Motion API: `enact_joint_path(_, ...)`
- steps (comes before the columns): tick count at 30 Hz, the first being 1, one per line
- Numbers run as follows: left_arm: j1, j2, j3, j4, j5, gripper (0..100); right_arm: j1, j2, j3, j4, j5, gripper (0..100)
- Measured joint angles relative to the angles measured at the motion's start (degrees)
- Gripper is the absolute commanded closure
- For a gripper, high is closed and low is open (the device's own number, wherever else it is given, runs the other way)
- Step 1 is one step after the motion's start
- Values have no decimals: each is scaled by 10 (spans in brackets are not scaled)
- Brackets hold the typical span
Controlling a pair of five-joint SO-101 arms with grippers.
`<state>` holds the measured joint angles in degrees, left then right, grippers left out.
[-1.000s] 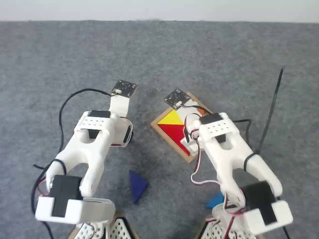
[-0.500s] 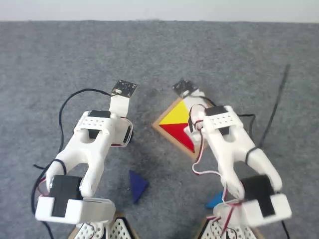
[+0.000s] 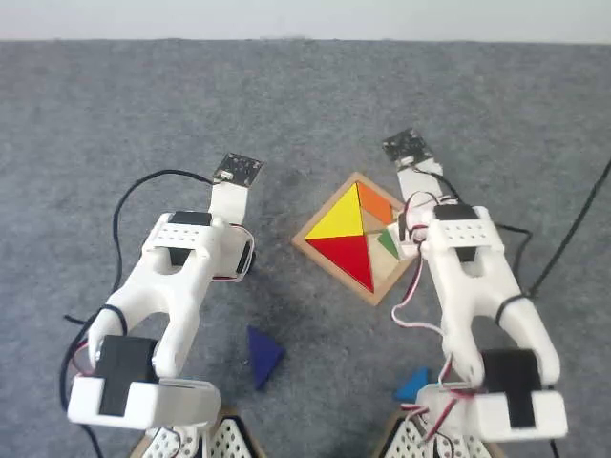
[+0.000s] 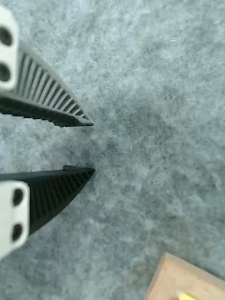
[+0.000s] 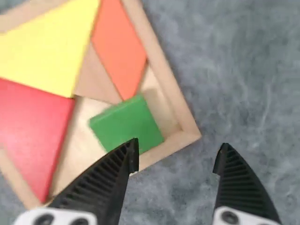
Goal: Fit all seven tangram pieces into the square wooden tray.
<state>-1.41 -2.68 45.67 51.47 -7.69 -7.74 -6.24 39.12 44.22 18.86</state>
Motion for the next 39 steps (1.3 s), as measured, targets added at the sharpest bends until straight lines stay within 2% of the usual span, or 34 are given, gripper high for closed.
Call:
enact_joint_path(10,0,0,0,0,0,864,33,114,-66,-10,3,728)
enact_joint_path(14,0,0,0,0,0,864,18,113,-73,25,2,728)
enact_joint_path(23,0,0,0,0,-1,864,-86,47,-35,64,-48,728)
enact_joint_path(31,0,0,0,0,-1,864,-83,-27,-33,81,-65,729)
enact_joint_path(39,0,0,0,0,-1,864,-64,10,-34,41,-53,729)
